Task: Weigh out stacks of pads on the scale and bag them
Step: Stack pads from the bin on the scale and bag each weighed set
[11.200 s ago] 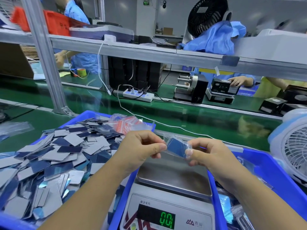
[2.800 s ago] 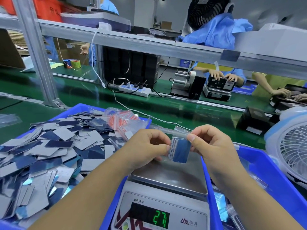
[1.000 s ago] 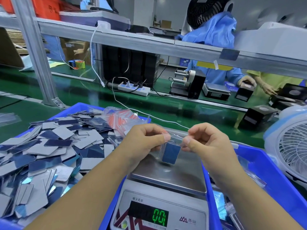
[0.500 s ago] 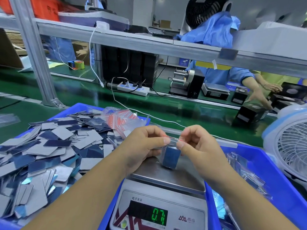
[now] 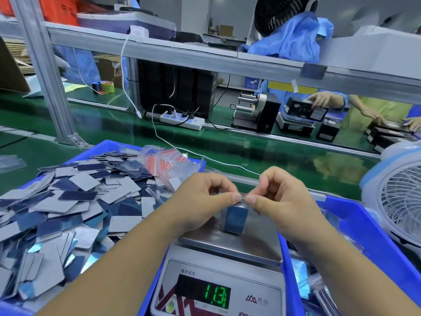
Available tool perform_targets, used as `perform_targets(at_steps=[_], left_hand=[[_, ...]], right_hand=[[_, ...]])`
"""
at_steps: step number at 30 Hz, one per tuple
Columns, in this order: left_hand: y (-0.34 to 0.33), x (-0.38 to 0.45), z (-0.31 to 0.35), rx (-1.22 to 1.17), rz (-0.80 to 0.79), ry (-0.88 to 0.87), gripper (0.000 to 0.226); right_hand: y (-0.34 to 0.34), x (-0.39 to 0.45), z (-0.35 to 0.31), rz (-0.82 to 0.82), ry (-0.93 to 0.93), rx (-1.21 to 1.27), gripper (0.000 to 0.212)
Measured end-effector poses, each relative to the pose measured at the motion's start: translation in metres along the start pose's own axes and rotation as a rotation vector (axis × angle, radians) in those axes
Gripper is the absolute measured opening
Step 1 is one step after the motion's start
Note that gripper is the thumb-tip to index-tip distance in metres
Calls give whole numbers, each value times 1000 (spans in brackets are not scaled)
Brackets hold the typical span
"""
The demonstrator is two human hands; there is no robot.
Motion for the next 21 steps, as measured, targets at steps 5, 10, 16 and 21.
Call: perform_targets(at_steps=[5,10,16,21], left_hand=[[7,0,1,57,-18,8,4],[12,1,1,50,-20,-12,8],[15,4,-5,66,46,10,14],[15,7,-15,354,94,3,13]], right_hand=[[6,1,-3,3,11,-19,41],[9,2,-7,4,15,-36,46],[8,5,5,37,-100,170,46],[17,9,32,247,-182,-163,34]])
Point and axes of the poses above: each hand's wrist, its own x-axis towards the middle knuckle, its own y-axis out of the back of the hand, z = x × y, the point moved 6 cm from there along x, towards the middle knuckle, and after that the axes turned 7 degrees about -y, right-handed, at the moved point
